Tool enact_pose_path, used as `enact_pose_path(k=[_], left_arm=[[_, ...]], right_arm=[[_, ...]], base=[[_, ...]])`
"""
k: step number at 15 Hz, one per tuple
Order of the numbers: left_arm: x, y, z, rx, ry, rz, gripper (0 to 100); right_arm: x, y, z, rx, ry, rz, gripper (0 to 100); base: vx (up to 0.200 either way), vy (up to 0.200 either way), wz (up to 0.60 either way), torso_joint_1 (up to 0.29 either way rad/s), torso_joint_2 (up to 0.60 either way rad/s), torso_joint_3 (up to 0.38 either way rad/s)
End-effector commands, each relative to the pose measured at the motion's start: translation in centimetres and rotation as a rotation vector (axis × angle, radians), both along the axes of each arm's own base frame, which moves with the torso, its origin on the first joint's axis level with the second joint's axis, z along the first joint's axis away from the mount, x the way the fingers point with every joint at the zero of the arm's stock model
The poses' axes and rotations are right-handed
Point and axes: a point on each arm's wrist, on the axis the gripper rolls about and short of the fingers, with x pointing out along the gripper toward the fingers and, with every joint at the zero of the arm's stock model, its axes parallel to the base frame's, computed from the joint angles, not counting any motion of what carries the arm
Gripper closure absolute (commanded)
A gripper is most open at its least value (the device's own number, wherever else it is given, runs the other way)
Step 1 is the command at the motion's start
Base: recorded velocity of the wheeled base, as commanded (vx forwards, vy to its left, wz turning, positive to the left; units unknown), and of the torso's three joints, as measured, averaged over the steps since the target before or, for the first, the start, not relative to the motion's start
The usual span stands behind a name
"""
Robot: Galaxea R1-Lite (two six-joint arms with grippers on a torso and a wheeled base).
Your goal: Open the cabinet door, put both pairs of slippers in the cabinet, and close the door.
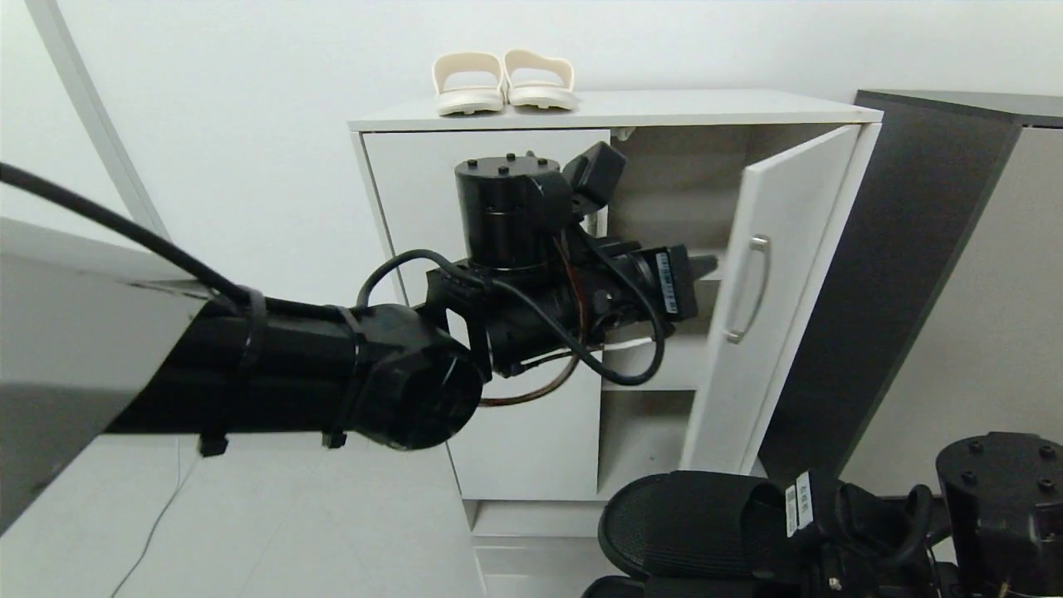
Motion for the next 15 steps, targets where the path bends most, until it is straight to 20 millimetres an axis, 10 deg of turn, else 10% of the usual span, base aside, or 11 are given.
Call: enact_pose_path(k=[1, 6, 15], left_arm=[[-2.1, 0.1, 1.2, -0.018, -0.02, -0.032, 100], [-2.2, 5.6, 2.2, -0.02, -0.022, 0.08, 100], [-17.1, 21.9, -2.5, 0.121, -0.104, 0.377, 100]], right_arm=[[-0.1, 0.1, 0.0, -0.001, 0.0, 0.005, 100], [0.1, -0.1, 0.0, 0.003, -0.005, -0.009, 100], [1.1, -0.7, 0.1, 0.004, -0.003, -0.062, 100]], base=[[-0.2, 0.0, 0.0, 0.002, 0.0, 0.002], [0.0, 0.0, 0.0, 0.0, 0.0, 0.0], [0.0, 0.0, 0.0, 0.0, 0.0, 0.0]])
